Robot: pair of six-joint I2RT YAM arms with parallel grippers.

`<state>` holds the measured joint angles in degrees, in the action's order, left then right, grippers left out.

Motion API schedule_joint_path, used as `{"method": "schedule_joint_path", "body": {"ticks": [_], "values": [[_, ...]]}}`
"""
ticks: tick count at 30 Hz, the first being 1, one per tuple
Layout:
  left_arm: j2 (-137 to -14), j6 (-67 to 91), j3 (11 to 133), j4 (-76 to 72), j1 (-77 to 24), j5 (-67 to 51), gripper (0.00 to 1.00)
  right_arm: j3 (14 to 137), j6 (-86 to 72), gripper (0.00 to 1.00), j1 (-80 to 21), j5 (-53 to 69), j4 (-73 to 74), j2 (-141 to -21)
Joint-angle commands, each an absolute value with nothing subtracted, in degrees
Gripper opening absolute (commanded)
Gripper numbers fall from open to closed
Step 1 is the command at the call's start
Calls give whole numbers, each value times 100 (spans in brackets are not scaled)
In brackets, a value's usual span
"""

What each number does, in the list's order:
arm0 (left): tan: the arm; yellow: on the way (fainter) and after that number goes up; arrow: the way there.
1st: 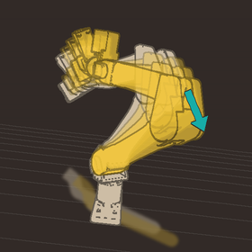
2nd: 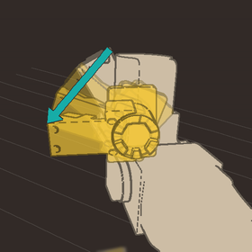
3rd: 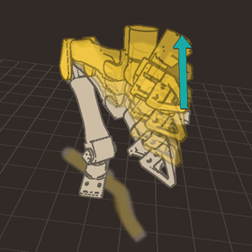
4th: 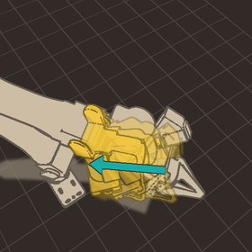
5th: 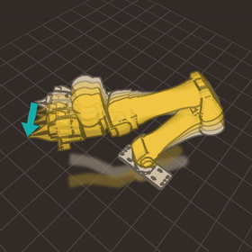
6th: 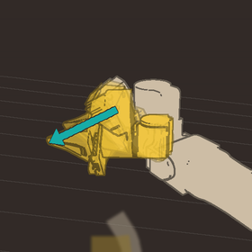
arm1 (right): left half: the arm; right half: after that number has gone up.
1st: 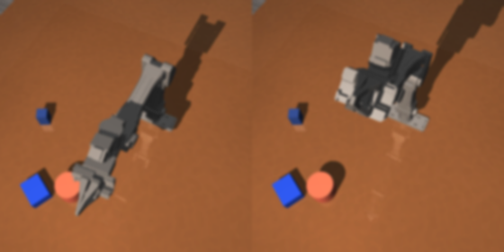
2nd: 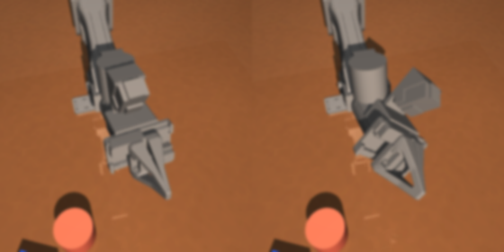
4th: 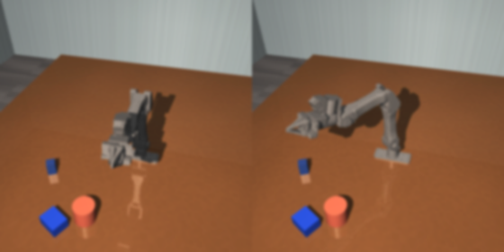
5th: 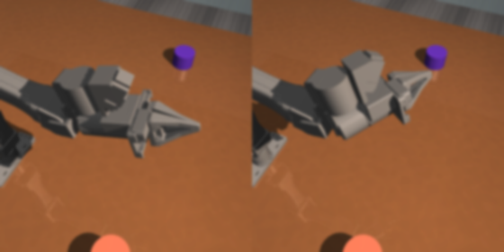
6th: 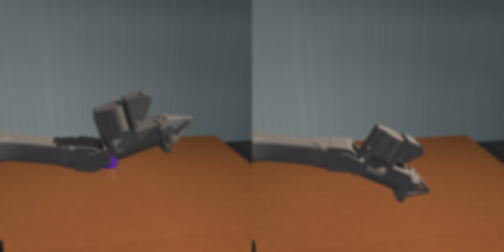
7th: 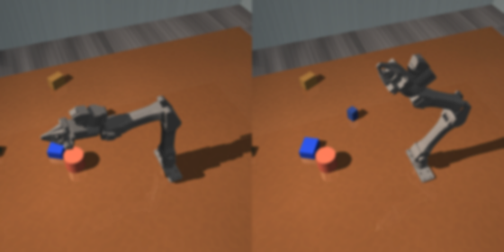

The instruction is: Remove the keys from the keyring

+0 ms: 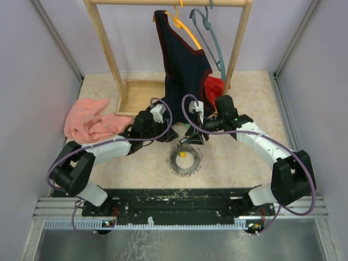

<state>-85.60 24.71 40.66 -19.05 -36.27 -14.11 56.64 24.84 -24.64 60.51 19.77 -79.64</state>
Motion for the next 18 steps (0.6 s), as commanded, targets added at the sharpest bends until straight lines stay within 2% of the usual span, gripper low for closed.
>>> {"method": "schedule_joint_path", "body": {"ticks": [1,9,18], "values": [[-9167,2671,4961,-853,-3615,-1548,52,5802,2472,47,-2348,6067,1780,-7929],[-10035,2913,5702,-84,-3627,-1583,47,5792,2443,47,-2347,6064,1747,-7893],[-10485,3250,5880,-140,-3734,-1648,46,5777,2426,47,-2347,6136,1727,-7876]]}}
